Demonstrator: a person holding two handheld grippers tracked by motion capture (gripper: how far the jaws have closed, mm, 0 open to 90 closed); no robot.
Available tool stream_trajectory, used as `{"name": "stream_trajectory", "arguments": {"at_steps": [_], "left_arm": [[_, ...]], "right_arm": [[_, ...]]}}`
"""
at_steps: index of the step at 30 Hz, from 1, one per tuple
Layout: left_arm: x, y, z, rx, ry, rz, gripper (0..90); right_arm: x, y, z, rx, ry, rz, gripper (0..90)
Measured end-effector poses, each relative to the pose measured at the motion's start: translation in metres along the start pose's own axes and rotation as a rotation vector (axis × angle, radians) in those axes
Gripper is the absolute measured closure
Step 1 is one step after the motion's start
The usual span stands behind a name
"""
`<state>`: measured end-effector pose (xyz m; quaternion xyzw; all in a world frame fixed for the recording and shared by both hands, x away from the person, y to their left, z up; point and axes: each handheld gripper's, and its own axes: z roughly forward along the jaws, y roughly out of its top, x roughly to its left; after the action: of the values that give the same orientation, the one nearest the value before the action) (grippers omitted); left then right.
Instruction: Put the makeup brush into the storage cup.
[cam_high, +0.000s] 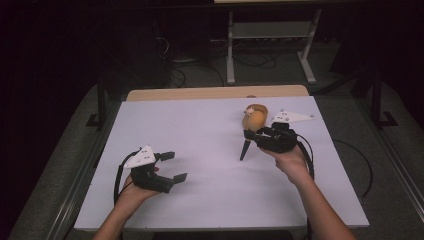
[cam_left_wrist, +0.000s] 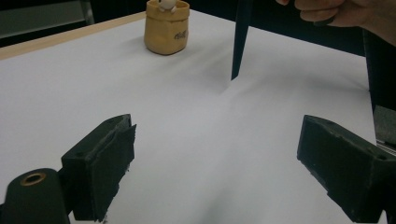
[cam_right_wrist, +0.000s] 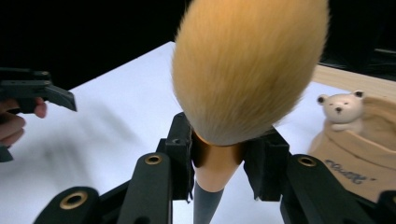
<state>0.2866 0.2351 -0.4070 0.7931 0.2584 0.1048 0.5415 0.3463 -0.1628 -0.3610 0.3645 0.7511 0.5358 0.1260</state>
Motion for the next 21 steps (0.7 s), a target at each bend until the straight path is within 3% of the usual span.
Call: {"name": "stream_trajectory", "arguments": {"at_steps": [14,21], "left_arm": [[0.006,-0.012,-0.019,0.004,0.042,-0.011,10.7],[0.007,-0.013,-0.021,-0.017,0.047,-0.038,10.9]], "right_arm": [[-0.012,0.008,0.0,0.014,-0.045,-0.01,64.2],[-0.02,0.015,-0.001,0.013,-0.073,-0.013,64.2]]}}
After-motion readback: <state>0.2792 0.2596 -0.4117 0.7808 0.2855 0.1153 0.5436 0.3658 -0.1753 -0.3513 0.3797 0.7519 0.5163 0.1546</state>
